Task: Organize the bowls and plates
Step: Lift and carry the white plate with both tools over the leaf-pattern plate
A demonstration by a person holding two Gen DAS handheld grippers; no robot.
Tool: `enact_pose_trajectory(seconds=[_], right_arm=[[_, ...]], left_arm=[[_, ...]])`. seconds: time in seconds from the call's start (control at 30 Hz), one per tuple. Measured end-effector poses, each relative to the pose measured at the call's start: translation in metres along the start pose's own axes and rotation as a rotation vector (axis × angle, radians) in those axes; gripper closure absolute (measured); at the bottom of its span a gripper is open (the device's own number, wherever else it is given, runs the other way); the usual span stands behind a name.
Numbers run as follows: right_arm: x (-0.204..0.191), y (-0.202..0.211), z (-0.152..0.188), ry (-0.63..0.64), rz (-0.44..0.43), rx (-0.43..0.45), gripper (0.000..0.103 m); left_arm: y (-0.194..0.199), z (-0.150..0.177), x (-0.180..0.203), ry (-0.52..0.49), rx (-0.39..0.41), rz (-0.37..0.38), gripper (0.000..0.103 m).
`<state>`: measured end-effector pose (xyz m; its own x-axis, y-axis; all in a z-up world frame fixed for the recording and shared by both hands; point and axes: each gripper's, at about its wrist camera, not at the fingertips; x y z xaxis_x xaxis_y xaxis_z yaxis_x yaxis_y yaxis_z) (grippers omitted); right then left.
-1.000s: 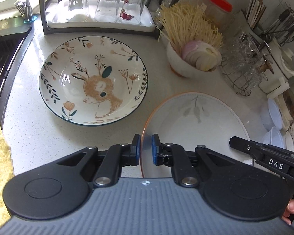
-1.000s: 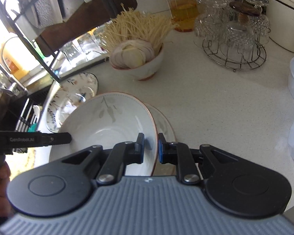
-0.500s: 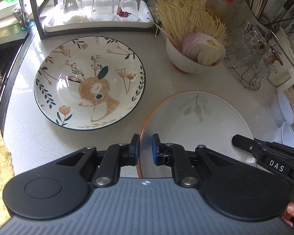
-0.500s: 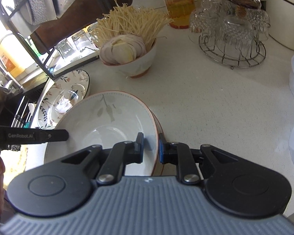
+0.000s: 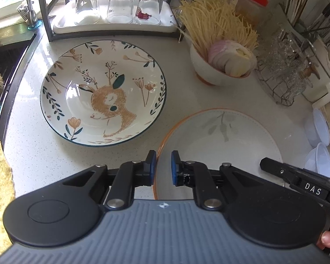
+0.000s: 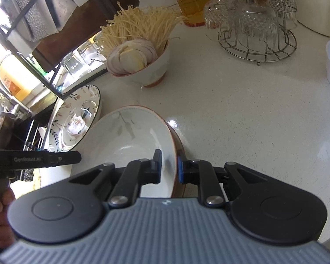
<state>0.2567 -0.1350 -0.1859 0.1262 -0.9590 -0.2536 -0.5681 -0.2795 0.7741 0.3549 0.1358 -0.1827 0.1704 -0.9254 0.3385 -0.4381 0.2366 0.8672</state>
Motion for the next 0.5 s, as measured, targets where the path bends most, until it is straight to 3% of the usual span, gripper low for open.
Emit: enact_pose_trajectory(seconds=[0.23,0.3,0.5], right_arm=[[0.001,0.006,-0.001,-0.010,0.015,-0.013,0.084],[0.003,0.012,-0.001,-0.030,0.058,-0.012,0.084],[0.000,0.027,-0.005,-0.026,0.034,0.026,0.084]], left_arm=[[0.008,0.006,0.002,-0.008,0.009,0.000,0.088],[0.009,0.009,0.003,-0.005,0.012,-0.002,0.088],[0.019,0.013,0.002,0.007,0.038,0.022,0.088]])
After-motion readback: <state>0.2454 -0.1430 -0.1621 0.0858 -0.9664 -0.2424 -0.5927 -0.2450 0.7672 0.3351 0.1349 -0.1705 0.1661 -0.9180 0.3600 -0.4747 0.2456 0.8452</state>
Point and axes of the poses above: each gripper's, at about its wrist camera, not at the fingertips, and y roughly against the way its jaws point, x to its right, z to its underside, and after that the axes turned 14 degrees about y, right-handed
